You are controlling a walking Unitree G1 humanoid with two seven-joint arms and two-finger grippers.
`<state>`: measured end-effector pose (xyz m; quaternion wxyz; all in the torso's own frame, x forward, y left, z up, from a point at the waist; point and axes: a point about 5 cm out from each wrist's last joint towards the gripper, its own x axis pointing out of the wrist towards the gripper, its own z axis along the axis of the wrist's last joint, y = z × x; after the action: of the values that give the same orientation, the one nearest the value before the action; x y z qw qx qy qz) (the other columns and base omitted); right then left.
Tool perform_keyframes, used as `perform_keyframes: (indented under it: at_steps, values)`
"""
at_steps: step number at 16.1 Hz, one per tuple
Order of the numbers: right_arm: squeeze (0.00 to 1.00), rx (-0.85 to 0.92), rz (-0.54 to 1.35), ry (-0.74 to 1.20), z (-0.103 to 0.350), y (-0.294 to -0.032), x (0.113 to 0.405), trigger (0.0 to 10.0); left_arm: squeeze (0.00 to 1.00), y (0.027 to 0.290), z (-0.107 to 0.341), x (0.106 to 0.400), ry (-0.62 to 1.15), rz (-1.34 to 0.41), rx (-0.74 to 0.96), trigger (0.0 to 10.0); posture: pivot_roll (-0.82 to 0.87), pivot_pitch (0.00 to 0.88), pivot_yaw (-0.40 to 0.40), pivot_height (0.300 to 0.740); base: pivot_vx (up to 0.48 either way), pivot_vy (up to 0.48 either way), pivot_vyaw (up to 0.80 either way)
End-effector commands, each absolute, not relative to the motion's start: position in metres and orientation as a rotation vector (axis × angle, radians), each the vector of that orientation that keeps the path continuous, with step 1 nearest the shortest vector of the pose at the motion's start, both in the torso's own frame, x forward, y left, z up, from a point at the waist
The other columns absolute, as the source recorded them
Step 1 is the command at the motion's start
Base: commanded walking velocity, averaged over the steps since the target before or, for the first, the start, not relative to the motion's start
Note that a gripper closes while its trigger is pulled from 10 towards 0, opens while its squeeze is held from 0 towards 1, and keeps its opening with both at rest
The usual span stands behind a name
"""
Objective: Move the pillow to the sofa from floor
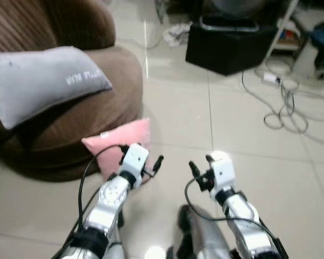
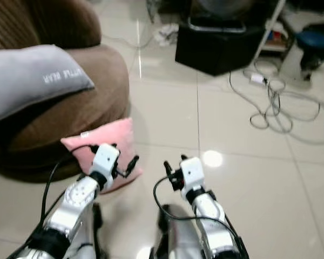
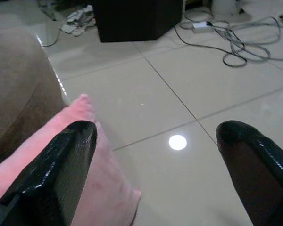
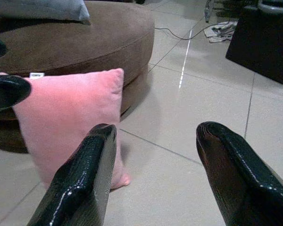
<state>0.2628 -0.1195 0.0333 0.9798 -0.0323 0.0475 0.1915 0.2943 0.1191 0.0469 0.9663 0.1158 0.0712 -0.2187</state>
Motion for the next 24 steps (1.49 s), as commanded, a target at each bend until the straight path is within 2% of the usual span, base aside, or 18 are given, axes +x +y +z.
perform_keyframes:
  at_steps: [1,3,13,20,22,24]
  values:
    - [0.0,-0.05,0.393,0.096,0.033,-0.115,0.261,10.0,0.0,0.127,0.046,0.295,0.162,-0.409,0.206,10.0,0.0,0.135,-0.074,0.513,0.0,0.0,0.0]
    - [0.0,-0.049,0.395,0.101,0.032,-0.115,0.26,10.0,0.0,0.126,0.046,0.294,0.157,-0.408,0.196,10.0,0.0,0.136,-0.075,0.513,0.0,0.321,0.0]
    - [0.0,-0.069,0.368,0.121,0.028,-0.124,0.256,10.0,0.0,0.128,0.045,0.293,0.143,-0.356,0.177,10.0,0.0,0.128,-0.086,0.513,0.0,0.0,0.0]
    - [0.0,-0.077,0.391,0.125,0.028,-0.128,0.255,10.0,0.0,0.139,0.045,0.296,0.154,-0.27,0.137,10.0,0.02,0.132,-0.098,0.513,0.301,0.348,0.0]
    - [0.0,-0.116,0.329,0.042,0.037,-0.143,0.258,10.0,0.0,0.159,0.055,0.295,0.064,-0.192,0.076,10.0,0.05,0.136,-0.124,0.513,0.0,0.422,0.0]
    - [0.0,-0.184,0.307,-0.091,0.053,-0.146,0.261,10.0,0.0,0.167,0.068,0.293,-0.039,-0.156,0.078,10.0,0.06,0.137,-0.134,0.513,0.12,0.187,0.0]
